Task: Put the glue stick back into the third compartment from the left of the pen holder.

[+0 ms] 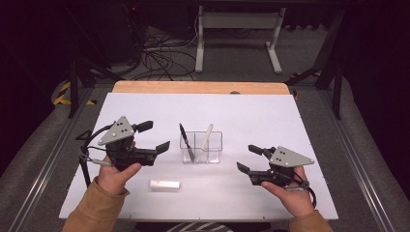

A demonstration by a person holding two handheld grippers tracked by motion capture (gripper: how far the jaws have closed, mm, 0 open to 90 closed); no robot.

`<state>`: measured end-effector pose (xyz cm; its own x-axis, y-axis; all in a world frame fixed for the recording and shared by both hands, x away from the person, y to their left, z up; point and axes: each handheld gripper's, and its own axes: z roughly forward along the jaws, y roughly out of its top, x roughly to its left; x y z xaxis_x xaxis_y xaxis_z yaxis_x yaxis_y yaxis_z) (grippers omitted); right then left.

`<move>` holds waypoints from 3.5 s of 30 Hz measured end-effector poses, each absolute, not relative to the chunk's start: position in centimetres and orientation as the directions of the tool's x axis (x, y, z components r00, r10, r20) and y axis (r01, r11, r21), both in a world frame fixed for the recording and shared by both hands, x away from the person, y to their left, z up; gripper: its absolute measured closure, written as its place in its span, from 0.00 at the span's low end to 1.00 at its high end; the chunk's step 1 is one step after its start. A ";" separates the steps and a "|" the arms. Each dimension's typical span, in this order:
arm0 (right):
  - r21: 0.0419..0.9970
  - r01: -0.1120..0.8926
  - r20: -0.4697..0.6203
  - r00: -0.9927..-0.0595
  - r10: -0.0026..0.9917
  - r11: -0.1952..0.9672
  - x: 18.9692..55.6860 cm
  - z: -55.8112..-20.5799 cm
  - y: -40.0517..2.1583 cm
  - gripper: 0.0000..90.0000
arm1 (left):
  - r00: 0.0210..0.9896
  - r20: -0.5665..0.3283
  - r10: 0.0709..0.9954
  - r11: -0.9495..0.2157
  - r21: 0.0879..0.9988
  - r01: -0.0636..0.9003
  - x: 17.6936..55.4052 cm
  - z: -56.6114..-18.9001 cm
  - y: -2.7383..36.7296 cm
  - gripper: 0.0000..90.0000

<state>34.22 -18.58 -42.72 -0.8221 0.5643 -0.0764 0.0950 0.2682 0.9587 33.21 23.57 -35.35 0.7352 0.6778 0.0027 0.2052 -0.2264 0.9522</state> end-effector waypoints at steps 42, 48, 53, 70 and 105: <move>0.904 0.039 -0.083 -0.961 0.264 0.426 34.2 -41.2 -7.0 0.45 | 0.655 -0.010 0.756 -0.183 0.957 0.226 33.6 -35.8 27.9 0.13; 0.897 0.047 -0.074 -0.964 0.255 0.440 34.2 -41.3 -6.1 0.44 | 0.661 -0.003 0.751 -0.190 0.957 0.220 33.5 -35.9 28.3 0.11; 0.883 0.070 -0.055 -0.967 0.250 0.464 34.4 -41.5 -5.2 0.45 | 0.677 0.009 0.736 -0.204 0.956 0.209 33.4 -36.1 28.6 0.08; 0.829 0.052 -0.062 -0.981 0.184 0.557 34.7 -42.7 -0.8 0.43 | 0.666 0.030 0.745 -0.229 0.949 0.215 33.6 -37.9 29.5 0.08; 0.623 -0.020 -0.089 -0.995 0.045 0.782 36.0 -45.7 6.0 0.53 | 0.636 0.022 0.772 -0.218 0.948 0.232 34.4 -39.1 30.2 0.08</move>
<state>35.97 5.98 -45.68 -0.9950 0.0447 -0.0889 -0.0204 0.7823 0.6226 34.41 30.18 -39.12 0.6356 0.7717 0.0222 0.2318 -0.2183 0.9479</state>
